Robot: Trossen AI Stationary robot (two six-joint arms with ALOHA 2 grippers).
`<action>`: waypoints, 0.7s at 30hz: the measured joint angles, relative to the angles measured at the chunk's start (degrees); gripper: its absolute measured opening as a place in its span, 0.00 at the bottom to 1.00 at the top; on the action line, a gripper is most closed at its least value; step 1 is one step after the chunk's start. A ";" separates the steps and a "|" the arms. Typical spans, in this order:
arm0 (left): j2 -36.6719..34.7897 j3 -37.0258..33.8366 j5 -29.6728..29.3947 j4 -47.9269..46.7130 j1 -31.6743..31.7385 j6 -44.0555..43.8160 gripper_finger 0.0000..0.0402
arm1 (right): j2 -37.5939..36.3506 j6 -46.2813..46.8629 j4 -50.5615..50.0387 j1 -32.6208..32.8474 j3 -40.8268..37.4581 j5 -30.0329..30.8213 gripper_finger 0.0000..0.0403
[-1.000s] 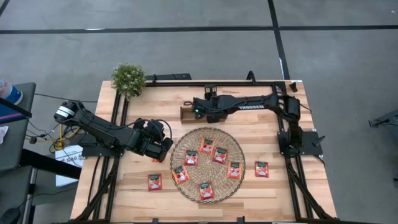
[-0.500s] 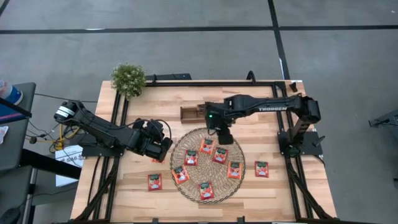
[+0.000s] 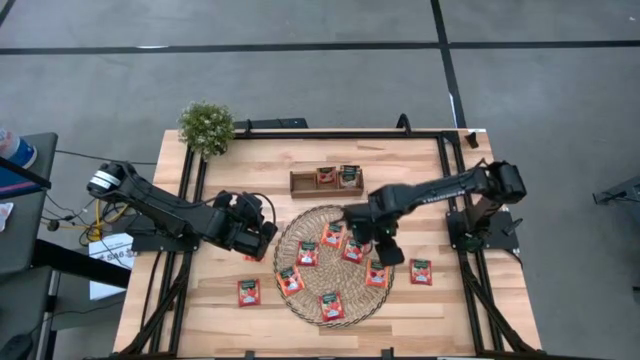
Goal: Pick & Place Tea
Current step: Put the orange tea bag into the wooden organizer
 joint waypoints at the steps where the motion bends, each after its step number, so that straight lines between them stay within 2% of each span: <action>1: 0.15 0.00 0.00 -0.06 0.00 0.00 0.22 | -0.70 0.91 1.61 0.66 -1.26 1.08 0.35; 4: 1.00 0.00 0.05 -0.04 0.00 -0.01 0.22 | -2.04 3.58 5.90 2.05 -4.55 3.17 0.33; 14: 1.22 -0.02 1.74 0.50 0.00 0.00 0.22 | -0.86 9.50 13.20 8.21 -10.51 3.38 0.30; 21: 1.20 -0.02 1.81 1.66 0.00 0.02 0.22 | -0.85 13.12 16.87 11.12 -12.04 12.01 0.30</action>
